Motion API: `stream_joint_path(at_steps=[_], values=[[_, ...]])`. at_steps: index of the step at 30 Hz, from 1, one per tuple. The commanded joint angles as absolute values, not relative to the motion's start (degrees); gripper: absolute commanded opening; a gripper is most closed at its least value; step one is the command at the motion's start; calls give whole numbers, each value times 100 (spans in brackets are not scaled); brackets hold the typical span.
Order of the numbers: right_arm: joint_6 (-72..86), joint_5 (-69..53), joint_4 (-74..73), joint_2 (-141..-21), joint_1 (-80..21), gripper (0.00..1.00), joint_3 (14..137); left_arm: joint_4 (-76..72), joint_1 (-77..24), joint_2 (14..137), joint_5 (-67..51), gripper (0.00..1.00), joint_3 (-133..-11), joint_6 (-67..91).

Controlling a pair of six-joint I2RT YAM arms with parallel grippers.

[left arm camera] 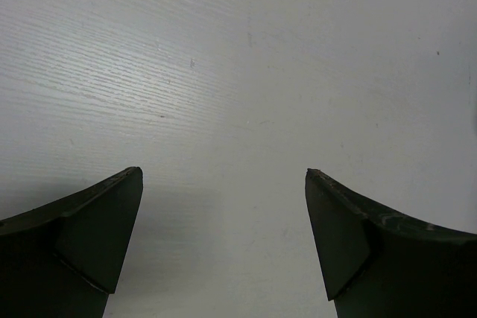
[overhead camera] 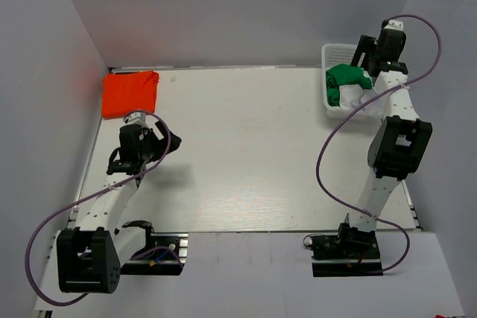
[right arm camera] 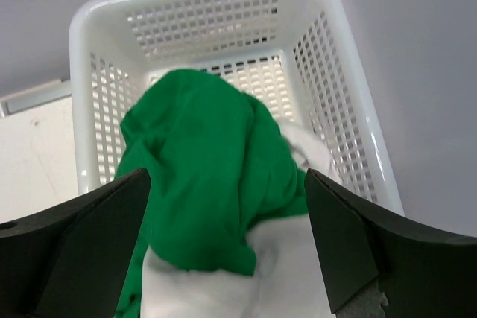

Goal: Fold and stack the t-shirts
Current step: Grab crumpled tshirt from bin with the right arm

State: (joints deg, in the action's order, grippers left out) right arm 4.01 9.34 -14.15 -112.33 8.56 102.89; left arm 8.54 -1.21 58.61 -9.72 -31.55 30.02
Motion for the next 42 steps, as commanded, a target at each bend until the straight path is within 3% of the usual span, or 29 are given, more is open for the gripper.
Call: stream_joint_path(at_steps=[1,10,22,23,25,26,30,33,34,42], values=[[290,1002,-1730,-11732,879,90,10968,773,-88,5914,-905,100,-3138,2988],[369,870,-2171,-12875,870,90,11962,826,-88,6179,-800,100,-3305,2988],[334,677,-1161,-13957,853,90,12481,826,-88,6354,-800,100,-3305,2936],[325,685,-1117,-13966,853,74,12480,826,-88,6354,-800,100,-3305,2936],[378,659,-985,-13966,861,56,12463,826,-88,6354,-800,100,-3305,2936],[404,650,-897,-13905,861,40,12419,826,-88,6302,-800,100,-3305,2883],[422,799,-668,-13781,844,15,12410,712,-140,6302,-853,100,-3305,2883],[396,782,-589,-13527,835,11,12480,659,-141,6302,-914,100,-3252,2830],[378,800,-519,-13370,835,1,12498,659,-141,6302,-975,100,-3252,2830],[413,343,-413,-12105,826,0,12454,554,-141,6250,-1090,100,-3200,2830]])
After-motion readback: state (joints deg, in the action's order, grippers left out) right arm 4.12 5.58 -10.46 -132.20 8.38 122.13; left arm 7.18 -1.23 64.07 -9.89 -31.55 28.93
